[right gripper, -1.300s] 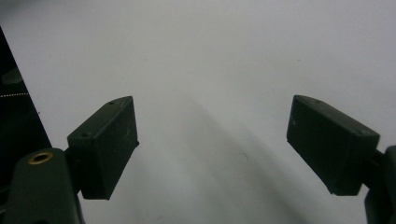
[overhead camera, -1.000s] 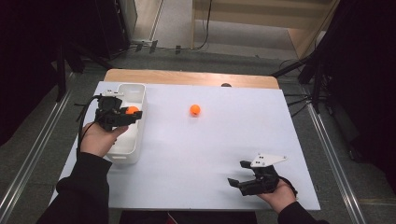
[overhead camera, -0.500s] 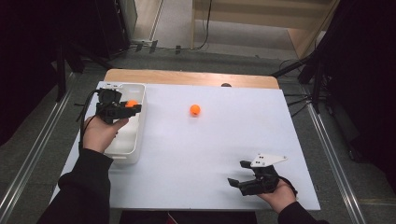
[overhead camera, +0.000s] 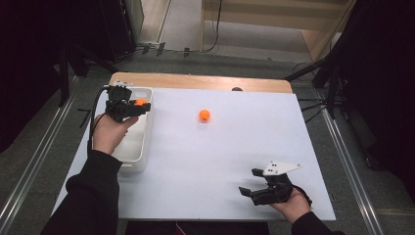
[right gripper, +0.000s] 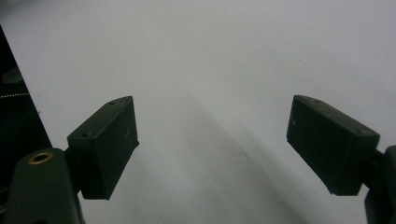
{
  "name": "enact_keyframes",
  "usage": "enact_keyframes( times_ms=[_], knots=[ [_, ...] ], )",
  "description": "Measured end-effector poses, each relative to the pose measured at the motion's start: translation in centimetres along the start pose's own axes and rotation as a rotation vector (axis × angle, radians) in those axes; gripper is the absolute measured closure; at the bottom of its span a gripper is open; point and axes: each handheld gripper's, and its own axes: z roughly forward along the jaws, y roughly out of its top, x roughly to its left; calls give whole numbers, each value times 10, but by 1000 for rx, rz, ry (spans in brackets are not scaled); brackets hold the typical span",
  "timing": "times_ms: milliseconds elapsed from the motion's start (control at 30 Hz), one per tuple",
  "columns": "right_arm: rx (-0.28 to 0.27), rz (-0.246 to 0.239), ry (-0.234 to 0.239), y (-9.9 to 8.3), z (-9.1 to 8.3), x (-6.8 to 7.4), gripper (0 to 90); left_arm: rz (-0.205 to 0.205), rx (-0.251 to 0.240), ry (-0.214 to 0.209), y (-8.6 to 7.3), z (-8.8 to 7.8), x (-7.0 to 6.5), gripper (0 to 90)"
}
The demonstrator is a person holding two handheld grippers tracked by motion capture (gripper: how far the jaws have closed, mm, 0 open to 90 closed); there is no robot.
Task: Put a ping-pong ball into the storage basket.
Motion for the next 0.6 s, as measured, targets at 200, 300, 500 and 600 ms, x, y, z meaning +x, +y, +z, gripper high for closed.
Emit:
enact_keyframes(
  times_ms=[200, 300, 500, 600],
  knots=[
    [-1, -1, -2, 0, 0, 0, 150, -9, -8, 17, 4, 6, 2, 505],
    [1, 2, -2, 0, 0, 0, 150, -17, -15, 29, 6, 9, 6, 505],
    [3, 2, -4, 0, 0, 0, 150, -15, -21, 54, 6, 14, 11, 505],
    [3, 3, -6, 0, 0, 0, 150, -22, -34, 56, 5, 16, 14, 505]
  ],
)
